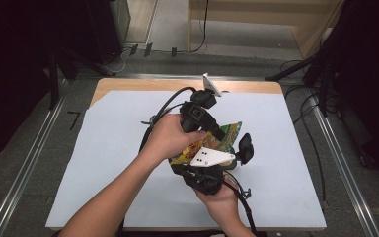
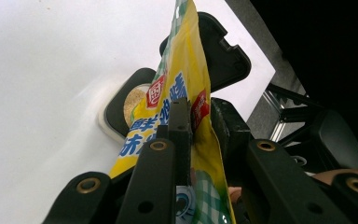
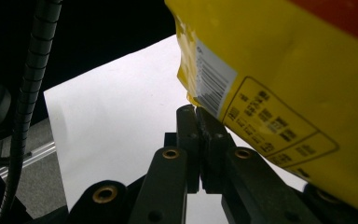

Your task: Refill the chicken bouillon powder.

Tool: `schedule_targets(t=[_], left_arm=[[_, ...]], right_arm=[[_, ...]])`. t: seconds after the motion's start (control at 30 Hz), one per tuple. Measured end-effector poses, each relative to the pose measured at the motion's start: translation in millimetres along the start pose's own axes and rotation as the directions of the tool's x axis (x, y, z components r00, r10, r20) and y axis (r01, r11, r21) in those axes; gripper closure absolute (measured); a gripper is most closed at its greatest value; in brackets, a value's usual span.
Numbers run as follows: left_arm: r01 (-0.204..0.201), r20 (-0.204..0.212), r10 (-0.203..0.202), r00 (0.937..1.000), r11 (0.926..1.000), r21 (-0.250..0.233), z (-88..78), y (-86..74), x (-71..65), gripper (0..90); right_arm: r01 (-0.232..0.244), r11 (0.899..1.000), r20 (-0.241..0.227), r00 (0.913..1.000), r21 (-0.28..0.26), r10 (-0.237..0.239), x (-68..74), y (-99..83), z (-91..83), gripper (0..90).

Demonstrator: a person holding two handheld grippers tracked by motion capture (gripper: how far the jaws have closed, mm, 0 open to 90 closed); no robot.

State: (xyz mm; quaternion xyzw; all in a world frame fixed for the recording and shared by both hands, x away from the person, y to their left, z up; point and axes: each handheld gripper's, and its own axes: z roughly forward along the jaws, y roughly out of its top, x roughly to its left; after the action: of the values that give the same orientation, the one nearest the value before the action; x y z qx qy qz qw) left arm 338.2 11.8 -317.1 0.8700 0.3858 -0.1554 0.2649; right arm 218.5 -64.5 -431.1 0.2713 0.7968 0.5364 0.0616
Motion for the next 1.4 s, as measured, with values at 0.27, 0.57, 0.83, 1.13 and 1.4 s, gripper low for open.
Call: schedule_targets(t=[0.27, 0.57, 0.83, 1.13, 1.4], left_arm=[[-0.003, -0.003, 0.003, 1.0, 1.0, -0.002, 0.0, -0.4, -0.5, 79.3], [-0.009, -0.004, 0.009, 1.0, 1.0, -0.004, -0.2, -0.4, -0.9, 79.3], [-0.013, -0.003, 0.013, 0.9999, 0.9999, -0.007, -0.7, -1.4, -0.6, 79.4], [-0.027, 0.024, 0.028, 0.9993, 0.9974, -0.068, -3.9, -18.0, 2.9, 79.3], [-0.02, 0.065, 0.028, 0.9975, 0.9926, -0.119, -7.5, -33.1, 11.4, 79.2]], right_arm=[[0.006, 1.0, 0.002, 1.0, -0.002, -0.005, -0.1, -0.1, 0.2, 90.0], [0.005, 1.0, 0.003, 1.0, -0.002, -0.005, -0.1, 0.0, 0.1, 90.0], [0.004, 1.0, 0.004, 1.0, 0.0, -0.004, 0.3, 0.0, 0.4, 90.0], [0.04, 0.999, 0.021, 0.999, 0.021, -0.04, 5.6, -4.6, 4.8, 89.7], [0.041, 0.998, 0.018, 0.999, 0.039, -0.042, 9.0, -11.2, 10.4, 89.0]])
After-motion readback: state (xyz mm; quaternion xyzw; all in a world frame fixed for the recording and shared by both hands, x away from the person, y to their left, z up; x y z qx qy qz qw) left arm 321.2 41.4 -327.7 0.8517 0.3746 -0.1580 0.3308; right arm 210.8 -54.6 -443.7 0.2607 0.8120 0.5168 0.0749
